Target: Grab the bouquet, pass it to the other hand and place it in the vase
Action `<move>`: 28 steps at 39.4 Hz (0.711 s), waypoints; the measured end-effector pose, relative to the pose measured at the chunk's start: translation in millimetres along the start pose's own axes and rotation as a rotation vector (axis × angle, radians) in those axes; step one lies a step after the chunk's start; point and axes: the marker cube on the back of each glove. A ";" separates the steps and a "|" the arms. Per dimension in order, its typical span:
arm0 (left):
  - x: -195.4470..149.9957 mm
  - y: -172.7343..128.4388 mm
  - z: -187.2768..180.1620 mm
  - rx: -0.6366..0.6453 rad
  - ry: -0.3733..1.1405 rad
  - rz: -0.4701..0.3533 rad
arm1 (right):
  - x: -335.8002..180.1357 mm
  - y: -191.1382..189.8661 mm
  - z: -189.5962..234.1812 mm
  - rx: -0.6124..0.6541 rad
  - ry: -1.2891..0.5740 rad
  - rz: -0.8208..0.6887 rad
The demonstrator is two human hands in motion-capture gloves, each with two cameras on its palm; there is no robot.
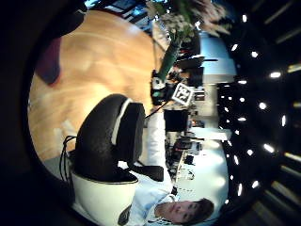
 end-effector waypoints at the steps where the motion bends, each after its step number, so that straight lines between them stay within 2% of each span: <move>1: 7.0 -5.3 -1.9 0.026 0.063 0.009 | -6.2 -5.1 2.3 0.040 -0.050 -0.025; 5: 44.3 -25.7 -6.8 0.091 0.424 0.044 | -40.9 -16.5 16.2 0.166 -0.317 -0.133; 8: 70.4 -36.3 -4.9 0.036 0.688 0.061 | -65.0 -7.0 27.1 0.142 -0.445 -0.115; 11: 91.2 -41.4 -3.4 -0.019 0.843 0.057 | -73.5 0.8 43.3 0.106 -0.470 -0.076; 18: 120.4 -44.6 3.1 -0.038 0.901 0.057 | -93.1 23.6 73.1 0.125 -0.537 -0.162; 22: 124.2 -44.7 10.0 -0.053 0.927 0.034 | -107.7 43.2 83.2 0.118 -0.592 -0.212; 28: 114.4 -49.9 11.3 0.058 0.869 0.031 | -126.3 54.5 93.4 0.097 -0.768 -0.392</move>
